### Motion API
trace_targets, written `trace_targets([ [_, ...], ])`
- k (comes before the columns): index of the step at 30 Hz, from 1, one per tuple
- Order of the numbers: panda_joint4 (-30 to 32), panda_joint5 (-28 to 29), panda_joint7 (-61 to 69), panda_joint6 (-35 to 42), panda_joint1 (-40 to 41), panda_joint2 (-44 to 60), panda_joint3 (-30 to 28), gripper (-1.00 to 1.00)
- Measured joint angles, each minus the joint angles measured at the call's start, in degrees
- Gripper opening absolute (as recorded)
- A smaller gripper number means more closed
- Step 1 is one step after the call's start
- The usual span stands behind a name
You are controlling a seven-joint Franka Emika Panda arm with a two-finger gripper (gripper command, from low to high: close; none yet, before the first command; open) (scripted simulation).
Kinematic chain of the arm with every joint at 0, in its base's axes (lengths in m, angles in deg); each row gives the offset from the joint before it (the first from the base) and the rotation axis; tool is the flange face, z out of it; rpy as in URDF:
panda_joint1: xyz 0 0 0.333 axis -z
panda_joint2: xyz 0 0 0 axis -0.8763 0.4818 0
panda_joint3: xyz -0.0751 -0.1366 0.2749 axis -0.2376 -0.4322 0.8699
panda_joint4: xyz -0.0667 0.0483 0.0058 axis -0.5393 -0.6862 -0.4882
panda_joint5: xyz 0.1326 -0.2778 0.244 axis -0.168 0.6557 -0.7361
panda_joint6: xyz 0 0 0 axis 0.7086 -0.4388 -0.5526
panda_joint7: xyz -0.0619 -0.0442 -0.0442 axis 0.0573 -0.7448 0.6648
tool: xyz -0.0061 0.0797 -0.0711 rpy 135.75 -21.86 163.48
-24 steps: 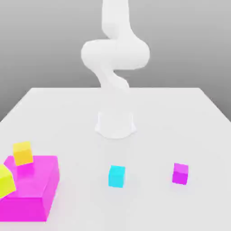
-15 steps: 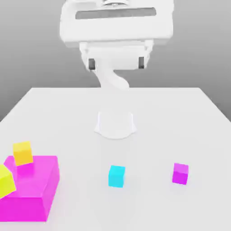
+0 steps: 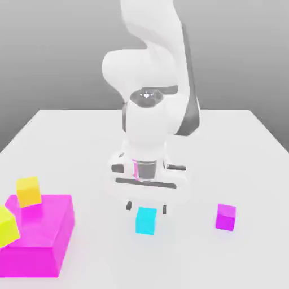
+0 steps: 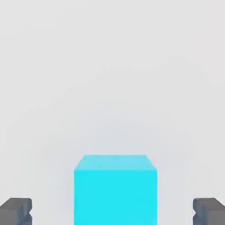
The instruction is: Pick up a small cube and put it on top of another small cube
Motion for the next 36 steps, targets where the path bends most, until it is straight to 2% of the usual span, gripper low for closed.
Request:
trace_targets([
  [1,-0.4,0.0,0.0,-1.7,-0.4,2.1,-0.4,0.00],
  [2,-0.7,0.0,-0.1,-3.2,-0.8,3.9,-0.7,-1.00],
  [9,-0.7,0.3,-0.3,-3.5,-0.8,4.2,-0.8,-1.00],
  [18,1.9,0.4,0.6,10.6,1.0,-12.5,0.0,-1.00],
  [34,-17.7,8.0,42.7,40.5,17.2,-23.6,-22.2,-1.00],
  [36,-18.3,7.3,45.9,39.8,17.8,-22.0,-23.8,-1.00],
])
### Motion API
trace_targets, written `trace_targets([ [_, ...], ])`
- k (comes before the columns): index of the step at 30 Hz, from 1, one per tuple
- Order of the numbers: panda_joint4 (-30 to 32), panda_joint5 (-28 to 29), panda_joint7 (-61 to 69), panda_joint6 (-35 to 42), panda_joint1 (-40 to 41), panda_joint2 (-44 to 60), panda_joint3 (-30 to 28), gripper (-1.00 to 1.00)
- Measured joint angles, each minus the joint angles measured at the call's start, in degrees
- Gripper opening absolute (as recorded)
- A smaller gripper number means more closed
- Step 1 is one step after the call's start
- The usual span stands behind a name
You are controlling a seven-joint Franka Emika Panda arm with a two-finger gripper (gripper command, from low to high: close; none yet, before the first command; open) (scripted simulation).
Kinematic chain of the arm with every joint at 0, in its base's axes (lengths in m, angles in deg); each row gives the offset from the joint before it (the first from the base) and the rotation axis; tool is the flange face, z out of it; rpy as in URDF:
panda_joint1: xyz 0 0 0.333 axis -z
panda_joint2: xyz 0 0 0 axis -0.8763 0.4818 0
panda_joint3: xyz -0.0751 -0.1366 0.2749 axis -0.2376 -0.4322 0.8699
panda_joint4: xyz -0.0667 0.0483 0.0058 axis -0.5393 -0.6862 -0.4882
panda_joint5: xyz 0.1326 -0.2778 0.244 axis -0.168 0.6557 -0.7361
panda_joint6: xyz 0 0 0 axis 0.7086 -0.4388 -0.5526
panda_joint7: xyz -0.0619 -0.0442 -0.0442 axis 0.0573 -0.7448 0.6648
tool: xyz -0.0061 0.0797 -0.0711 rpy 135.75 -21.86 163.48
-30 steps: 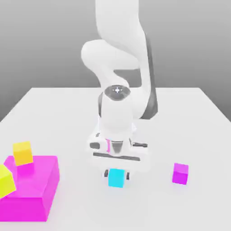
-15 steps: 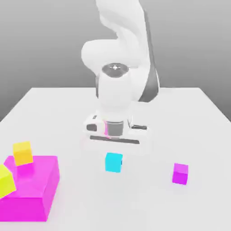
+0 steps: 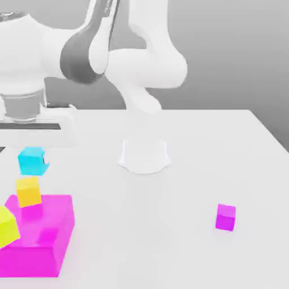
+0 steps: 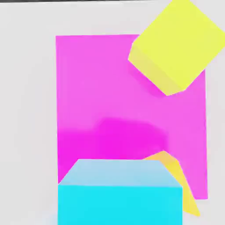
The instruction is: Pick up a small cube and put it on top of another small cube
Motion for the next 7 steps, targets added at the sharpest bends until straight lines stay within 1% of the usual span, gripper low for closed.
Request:
trace_targets([
  [3,1.0,-2.1,2.4,-5.5,-0.2,4.7,-0.9,-1.00],
  [4,1.5,-2.7,3.0,-7.6,-0.3,6.4,-1.1,1.00],
  [7,1.5,-2.7,3.0,-7.6,-0.3,6.4,-1.1,1.00],
])
